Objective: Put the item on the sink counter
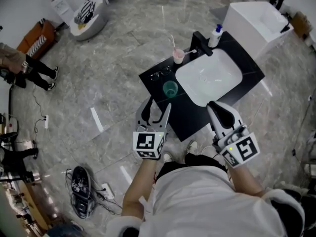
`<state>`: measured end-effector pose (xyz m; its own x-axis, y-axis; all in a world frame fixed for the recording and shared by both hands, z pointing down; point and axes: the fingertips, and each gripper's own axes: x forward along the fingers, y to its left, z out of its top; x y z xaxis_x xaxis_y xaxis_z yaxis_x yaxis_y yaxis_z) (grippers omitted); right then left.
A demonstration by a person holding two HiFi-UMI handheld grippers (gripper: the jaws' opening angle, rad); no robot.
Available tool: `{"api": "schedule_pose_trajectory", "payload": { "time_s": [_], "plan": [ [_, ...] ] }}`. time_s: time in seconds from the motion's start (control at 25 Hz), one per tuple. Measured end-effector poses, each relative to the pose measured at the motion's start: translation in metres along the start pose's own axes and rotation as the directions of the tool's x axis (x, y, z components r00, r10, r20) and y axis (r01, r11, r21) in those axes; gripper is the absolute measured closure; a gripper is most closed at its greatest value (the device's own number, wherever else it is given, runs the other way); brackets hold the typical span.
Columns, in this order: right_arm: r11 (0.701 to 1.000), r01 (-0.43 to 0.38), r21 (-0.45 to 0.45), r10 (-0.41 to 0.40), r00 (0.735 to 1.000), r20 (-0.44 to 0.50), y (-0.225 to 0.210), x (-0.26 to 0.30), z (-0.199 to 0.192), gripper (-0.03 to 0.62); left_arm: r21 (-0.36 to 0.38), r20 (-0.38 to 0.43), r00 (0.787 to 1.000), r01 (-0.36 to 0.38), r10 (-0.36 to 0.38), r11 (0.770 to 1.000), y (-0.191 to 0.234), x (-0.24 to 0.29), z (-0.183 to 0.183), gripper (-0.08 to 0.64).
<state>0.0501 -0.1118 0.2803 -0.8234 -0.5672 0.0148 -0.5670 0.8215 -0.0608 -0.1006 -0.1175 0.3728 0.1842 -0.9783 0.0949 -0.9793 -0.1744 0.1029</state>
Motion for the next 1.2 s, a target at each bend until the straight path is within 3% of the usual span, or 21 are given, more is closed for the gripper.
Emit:
{"api": "schedule_pose_trajectory", "payload": {
  "time_s": [0.56,1.2],
  "plan": [
    [1.000,-0.009,0.004,0.009,1.000,0.013,-0.016,-0.004,0.004,0.537,0.019,0.012,0.999,-0.034,0.033,0.999,-0.004,-0.003,0.006,0.360],
    [1.000,-0.019,-0.001,0.019,1.000,0.023,-0.031,-0.004,0.006,0.537,0.024,0.031,0.995,-0.091,0.090,0.996,0.000,0.002,0.008,0.484]
  ]
}}
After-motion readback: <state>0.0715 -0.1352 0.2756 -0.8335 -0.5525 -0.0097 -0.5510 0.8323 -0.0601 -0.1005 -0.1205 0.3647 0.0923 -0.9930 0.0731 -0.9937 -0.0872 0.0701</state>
